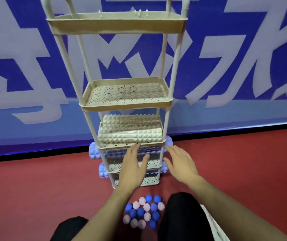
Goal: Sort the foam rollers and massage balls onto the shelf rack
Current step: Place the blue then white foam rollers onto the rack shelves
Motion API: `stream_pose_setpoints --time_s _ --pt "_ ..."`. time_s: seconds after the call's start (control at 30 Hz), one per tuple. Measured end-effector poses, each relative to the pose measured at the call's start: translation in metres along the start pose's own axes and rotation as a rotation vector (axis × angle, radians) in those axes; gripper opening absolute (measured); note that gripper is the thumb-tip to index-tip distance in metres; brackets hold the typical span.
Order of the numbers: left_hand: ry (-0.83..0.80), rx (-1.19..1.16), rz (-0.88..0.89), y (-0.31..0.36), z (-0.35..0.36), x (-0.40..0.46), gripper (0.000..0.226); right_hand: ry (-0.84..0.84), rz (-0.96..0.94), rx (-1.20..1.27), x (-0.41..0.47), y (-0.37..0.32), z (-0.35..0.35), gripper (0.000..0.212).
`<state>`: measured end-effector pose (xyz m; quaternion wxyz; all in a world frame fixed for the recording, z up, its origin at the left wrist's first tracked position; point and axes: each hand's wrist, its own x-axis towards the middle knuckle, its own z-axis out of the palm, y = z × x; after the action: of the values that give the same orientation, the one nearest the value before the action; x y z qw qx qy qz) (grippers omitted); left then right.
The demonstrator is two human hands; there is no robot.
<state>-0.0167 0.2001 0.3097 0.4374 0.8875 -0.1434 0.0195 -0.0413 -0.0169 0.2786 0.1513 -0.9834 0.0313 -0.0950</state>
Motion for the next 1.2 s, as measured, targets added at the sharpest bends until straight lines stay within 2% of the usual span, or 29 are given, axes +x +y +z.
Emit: stream_pose_setpoints --time_s 0.1,0.3,0.53,0.73,1.0,1.2 --pt "-0.165 0.039 0.091 0.021 0.054 -0.012 0.055 -0.078 0.147 -0.047 -0.057 0.054 0.008 0.056" --pt "-0.47 0.144 0.204 0.063 0.166 -0.043 0.054 -0.244 0.375 -0.094 -0.167 0.145 0.01 0.057" --pt "-0.735 0.215 0.189 0.103 0.264 -0.06 0.059 -0.351 0.605 0.004 -0.251 0.219 0.053 0.059" --pt "-0.817 0.243 0.115 0.096 0.317 -0.062 0.058 -0.471 0.775 0.095 -0.279 0.263 0.098 0.06" --pt "-0.83 0.223 0.011 0.062 0.35 -0.056 0.062 -0.62 0.829 0.225 -0.277 0.283 0.176 0.064" --pt "-0.837 0.215 0.004 0.055 0.363 -0.047 0.062 -0.703 0.875 0.31 -0.268 0.296 0.234 0.067"
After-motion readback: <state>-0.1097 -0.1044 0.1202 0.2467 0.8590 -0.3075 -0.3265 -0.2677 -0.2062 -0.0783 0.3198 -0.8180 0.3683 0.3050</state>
